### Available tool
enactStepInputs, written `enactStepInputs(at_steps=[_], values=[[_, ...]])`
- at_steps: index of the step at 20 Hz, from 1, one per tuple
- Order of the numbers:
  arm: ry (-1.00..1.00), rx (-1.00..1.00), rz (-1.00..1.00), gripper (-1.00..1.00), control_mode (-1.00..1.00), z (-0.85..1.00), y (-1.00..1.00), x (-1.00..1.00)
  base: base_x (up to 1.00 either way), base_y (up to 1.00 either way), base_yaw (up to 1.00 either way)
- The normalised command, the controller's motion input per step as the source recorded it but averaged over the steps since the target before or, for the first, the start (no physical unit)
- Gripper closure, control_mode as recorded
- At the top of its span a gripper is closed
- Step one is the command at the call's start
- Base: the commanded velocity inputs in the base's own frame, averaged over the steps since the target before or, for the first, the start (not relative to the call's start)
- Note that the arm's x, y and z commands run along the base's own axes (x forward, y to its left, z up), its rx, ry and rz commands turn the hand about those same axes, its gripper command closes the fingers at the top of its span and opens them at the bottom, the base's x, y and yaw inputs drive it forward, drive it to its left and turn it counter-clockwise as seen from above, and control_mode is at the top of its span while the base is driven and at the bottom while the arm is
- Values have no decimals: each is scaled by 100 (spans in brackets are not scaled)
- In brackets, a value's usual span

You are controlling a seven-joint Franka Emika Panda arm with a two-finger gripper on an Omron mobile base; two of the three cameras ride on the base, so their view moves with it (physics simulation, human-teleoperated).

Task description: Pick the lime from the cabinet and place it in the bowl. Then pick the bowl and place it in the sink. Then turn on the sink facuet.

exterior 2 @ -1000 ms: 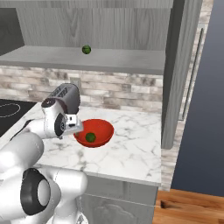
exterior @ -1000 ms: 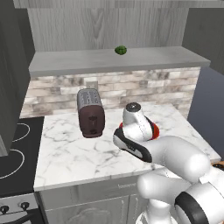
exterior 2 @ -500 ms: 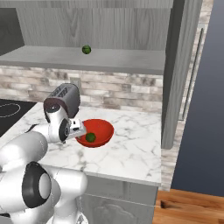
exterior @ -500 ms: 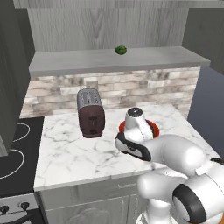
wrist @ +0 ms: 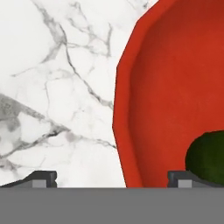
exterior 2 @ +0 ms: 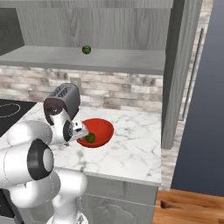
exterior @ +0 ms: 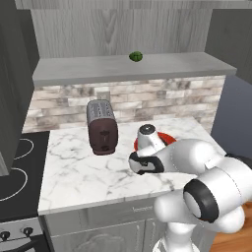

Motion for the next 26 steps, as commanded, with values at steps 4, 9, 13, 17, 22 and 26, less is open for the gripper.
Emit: enactStepInputs(at_steps=[4, 9, 13, 17, 22, 26], values=[[5, -7, 5, -100, -100, -20, 0, 17, 0, 0, 0], [4, -4, 5, -100, -100, -15, -4, 12, 0, 0, 0], [6, -4, 4, 100, -100, -10, -1, 16, 0, 0, 0], [4, -1, 6, 100, -100, -11, -4, 11, 0, 0, 0], [0, 0, 4, 100, -100, -4, -6, 0, 0, 0, 0], [0, 0, 1, 100, -100, 4, -5, 0, 0, 0, 0]])
